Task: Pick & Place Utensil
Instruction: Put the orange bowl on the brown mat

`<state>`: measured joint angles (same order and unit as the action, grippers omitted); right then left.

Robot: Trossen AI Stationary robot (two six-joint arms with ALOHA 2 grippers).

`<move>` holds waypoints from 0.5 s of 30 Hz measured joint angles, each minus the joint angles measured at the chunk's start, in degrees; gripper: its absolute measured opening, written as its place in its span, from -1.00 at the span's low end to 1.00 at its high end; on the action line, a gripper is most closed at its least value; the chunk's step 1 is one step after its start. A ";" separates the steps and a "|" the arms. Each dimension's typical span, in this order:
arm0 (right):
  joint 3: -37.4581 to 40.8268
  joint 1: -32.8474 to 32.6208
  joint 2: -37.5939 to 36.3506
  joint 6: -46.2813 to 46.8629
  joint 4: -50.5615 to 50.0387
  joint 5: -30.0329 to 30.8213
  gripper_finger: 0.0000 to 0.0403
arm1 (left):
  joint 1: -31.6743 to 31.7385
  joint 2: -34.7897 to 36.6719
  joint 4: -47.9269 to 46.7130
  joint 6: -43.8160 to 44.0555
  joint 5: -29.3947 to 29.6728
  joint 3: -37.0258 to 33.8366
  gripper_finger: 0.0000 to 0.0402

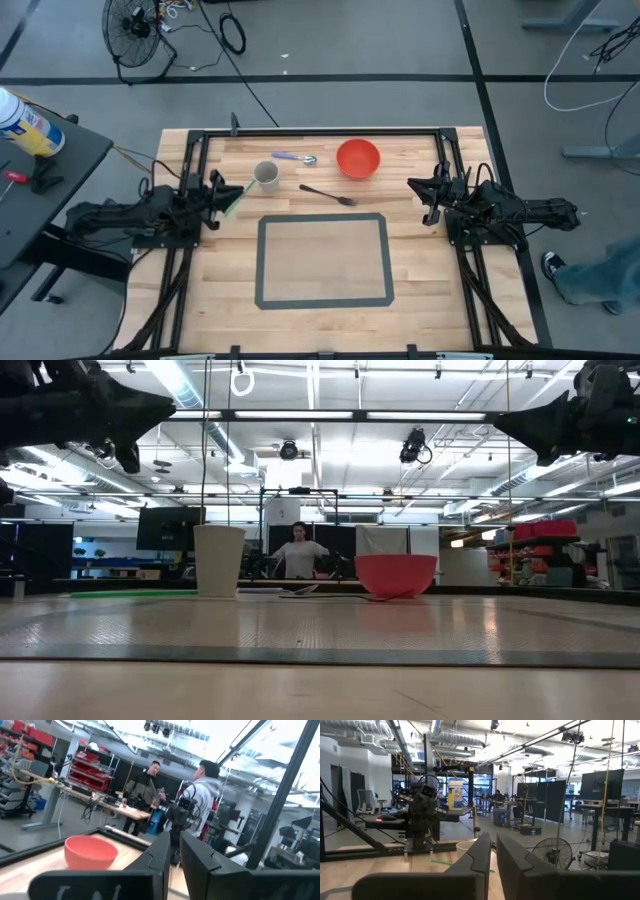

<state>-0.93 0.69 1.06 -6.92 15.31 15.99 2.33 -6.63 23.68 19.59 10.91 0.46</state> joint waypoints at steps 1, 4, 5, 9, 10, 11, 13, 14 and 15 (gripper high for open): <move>0.00 -0.02 0.00 0.00 0.00 0.02 -0.83 | 0.01 -1.16 1.49 -0.35 -0.01 -0.02 -0.76; 0.01 -0.02 0.00 0.00 0.00 0.01 -0.83 | 0.02 -4.79 4.85 -1.57 -0.45 0.01 -0.76; 0.01 -0.01 0.00 0.00 0.00 0.00 -0.83 | 0.00 -6.02 5.49 -1.90 -0.43 0.01 -0.76; 0.02 0.00 0.00 -2.82 0.33 0.05 -0.83 | -0.01 -9.69 6.61 -1.88 -0.41 0.01 -0.76; 0.02 0.10 0.00 -7.29 0.96 0.09 -0.83 | -0.01 -10.33 6.52 -1.29 -0.42 0.01 -0.76; 0.02 0.11 0.00 -12.57 1.71 0.40 -0.83 | -0.01 -10.93 6.51 -0.55 -0.41 0.00 -0.76; 0.02 0.11 -0.02 -21.78 2.47 0.57 -0.83 | -0.01 -11.87 7.27 -0.08 -0.41 -0.01 -0.76; 0.02 0.11 -0.02 -25.48 2.44 0.57 -0.83 | -0.01 -12.34 8.19 -0.05 -0.41 0.00 -0.76; 0.02 0.11 -0.02 -28.09 2.35 0.57 -0.83 | -0.01 -12.88 9.52 -0.17 -0.41 -0.01 -0.76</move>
<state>-0.91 0.80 1.04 -35.01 17.66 16.56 2.33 -19.51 33.19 19.43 10.50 0.45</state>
